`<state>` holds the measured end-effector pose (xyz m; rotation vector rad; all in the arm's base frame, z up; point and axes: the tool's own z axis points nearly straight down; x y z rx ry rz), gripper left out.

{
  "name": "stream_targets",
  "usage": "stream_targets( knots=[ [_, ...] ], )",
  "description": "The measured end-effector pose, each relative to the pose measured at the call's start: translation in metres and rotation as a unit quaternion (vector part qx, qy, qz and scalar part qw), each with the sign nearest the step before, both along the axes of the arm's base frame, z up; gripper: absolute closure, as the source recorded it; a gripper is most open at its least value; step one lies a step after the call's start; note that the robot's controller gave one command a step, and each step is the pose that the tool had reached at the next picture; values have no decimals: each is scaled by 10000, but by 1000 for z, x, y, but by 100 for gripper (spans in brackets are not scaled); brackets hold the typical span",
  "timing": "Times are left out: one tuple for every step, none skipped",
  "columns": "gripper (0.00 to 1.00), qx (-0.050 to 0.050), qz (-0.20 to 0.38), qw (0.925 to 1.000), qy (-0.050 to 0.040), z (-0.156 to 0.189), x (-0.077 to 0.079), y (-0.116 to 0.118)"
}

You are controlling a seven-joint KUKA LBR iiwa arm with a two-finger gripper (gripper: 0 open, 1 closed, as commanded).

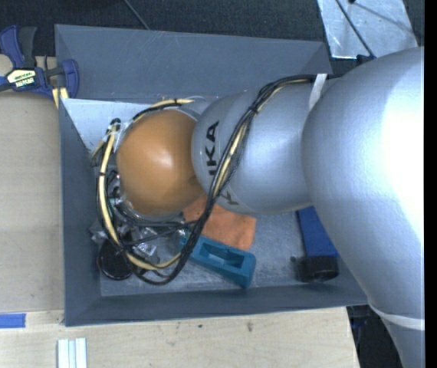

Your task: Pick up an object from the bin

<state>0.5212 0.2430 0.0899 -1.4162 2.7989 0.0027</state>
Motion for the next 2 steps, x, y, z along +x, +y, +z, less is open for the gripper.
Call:
stream_targets(
  knots=[
    [100,-21,-30,10000,43,51,1,-11],
    [100,-11,-303,9995,13,97,14,-9]
  ],
)
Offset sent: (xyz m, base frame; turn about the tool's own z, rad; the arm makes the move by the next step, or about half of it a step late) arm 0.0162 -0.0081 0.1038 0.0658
